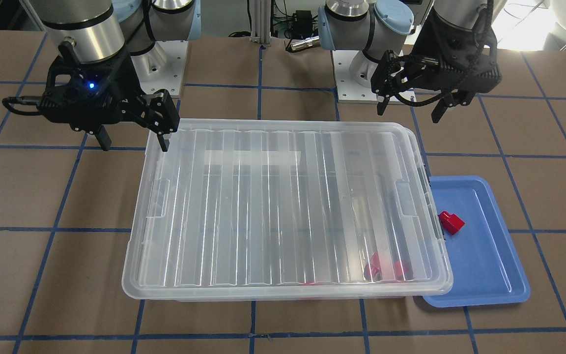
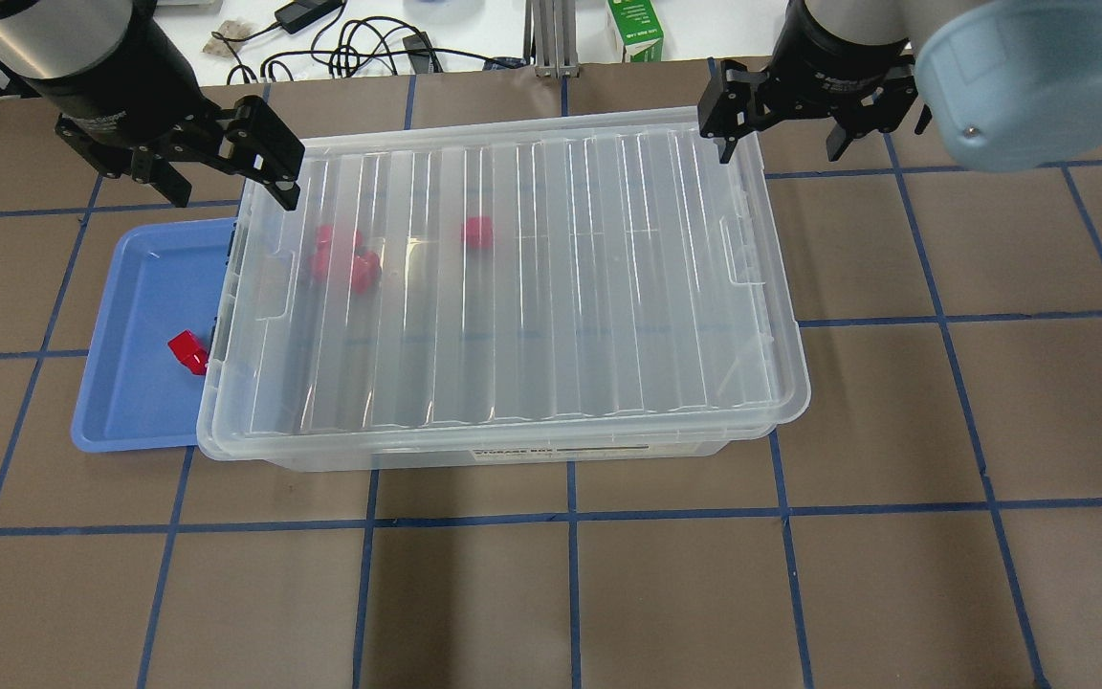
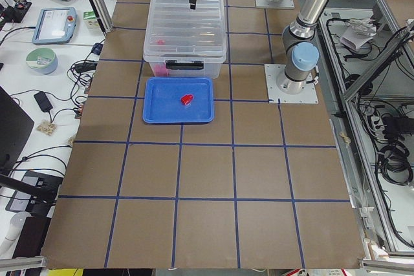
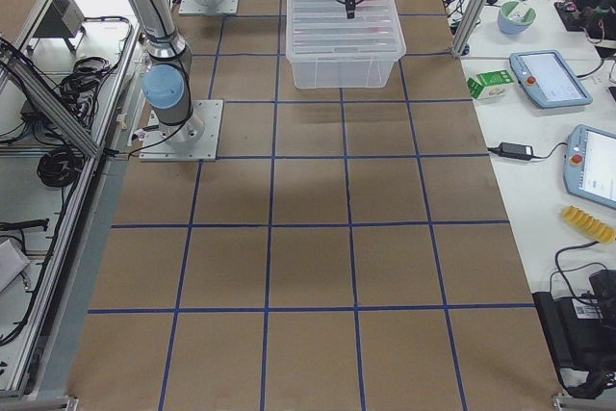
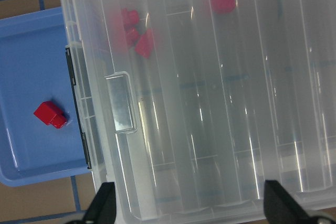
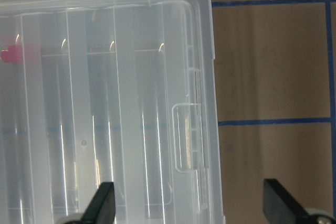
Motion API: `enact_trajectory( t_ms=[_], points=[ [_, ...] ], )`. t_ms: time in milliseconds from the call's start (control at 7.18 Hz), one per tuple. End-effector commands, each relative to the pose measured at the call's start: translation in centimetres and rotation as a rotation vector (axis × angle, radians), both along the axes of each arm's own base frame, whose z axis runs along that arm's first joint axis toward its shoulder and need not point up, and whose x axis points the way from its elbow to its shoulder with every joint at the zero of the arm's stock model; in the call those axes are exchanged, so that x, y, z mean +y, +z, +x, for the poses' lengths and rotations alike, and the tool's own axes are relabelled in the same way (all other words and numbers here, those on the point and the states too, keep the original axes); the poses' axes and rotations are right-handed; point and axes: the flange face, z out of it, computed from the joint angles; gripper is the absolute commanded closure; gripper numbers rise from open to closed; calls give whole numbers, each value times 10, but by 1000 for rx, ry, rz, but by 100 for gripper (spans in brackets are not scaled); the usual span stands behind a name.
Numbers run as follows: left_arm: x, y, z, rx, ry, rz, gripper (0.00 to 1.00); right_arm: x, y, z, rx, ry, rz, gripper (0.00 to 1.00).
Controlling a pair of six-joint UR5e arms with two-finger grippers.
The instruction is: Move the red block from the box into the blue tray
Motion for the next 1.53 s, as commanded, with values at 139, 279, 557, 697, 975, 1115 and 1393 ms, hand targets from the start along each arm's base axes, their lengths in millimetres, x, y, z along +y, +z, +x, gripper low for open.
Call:
enact_trajectory(
  t_ms=[139, 279, 557, 697, 975, 1115, 1393],
  points=[
    [0, 3, 4, -18, 15, -4, 0, -1, 20, 0, 18, -26, 19, 0],
    [1, 9, 4, -22, 19, -16, 0, -1, 20, 0, 21, -26, 18, 0],
    [-3, 8, 4, -16, 18, -9, 0, 0, 17, 0, 16, -27, 23, 0],
    [-1, 9, 4, -24, 19, -10, 0, 1, 17, 0, 12, -27, 25, 0],
    [4, 14, 2, -19, 37, -17, 0, 2, 16, 2, 8, -26, 29, 0],
    [5, 12, -1, -21, 33, -11, 0, 1, 16, 1, 8, -27, 29, 0],
    [5, 10, -1, -23, 33, -8, 0, 1, 16, 1, 8, -27, 29, 0]
  ],
)
